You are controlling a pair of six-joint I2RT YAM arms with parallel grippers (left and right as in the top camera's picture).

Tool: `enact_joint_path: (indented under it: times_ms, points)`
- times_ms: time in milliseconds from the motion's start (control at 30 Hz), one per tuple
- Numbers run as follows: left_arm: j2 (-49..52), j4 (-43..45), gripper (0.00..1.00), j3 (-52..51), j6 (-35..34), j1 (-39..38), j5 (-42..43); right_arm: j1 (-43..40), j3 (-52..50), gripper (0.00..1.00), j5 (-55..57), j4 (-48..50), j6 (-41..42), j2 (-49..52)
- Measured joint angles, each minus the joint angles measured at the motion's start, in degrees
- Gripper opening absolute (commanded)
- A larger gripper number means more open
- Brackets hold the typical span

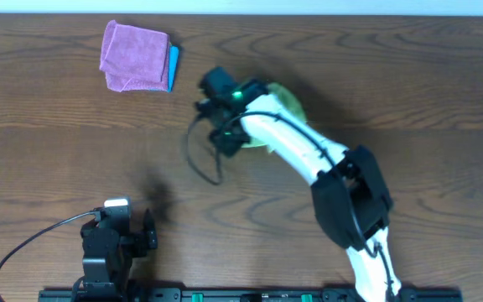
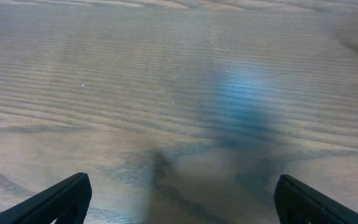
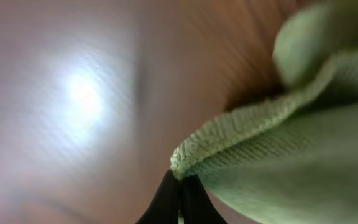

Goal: Fold the cloth
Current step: 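Drag the green cloth up and right, laying it flat on the table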

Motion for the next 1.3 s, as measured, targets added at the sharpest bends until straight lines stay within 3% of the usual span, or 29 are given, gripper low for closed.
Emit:
enact_joint_path:
  times_ms: [233, 500, 1033, 1300]
  points:
    - [0.0, 1.5, 0.95, -0.3, 0.0, 0.0, 7.4, 8.2, 10.6, 0.01, -0.8, -1.4, 1.4, -0.1]
    - [0.0, 2.2, 0.95, -0.3, 0.0, 0.0, 15.0, 9.1, 18.8, 0.01, 4.2, -1.6, 4.3, -0.6]
    - [0.0, 2.8, 0.95, -0.4, -3.1, 0.0, 22.9, -11.9, 19.2, 0.01, 15.1, 8.7, 4.3, -0.8]
    - [0.0, 3.0, 0.95, -0.4, -5.4, 0.0, 23.4, -19.2, 19.2, 0.01, 18.4, 6.0, 2.8, -0.8]
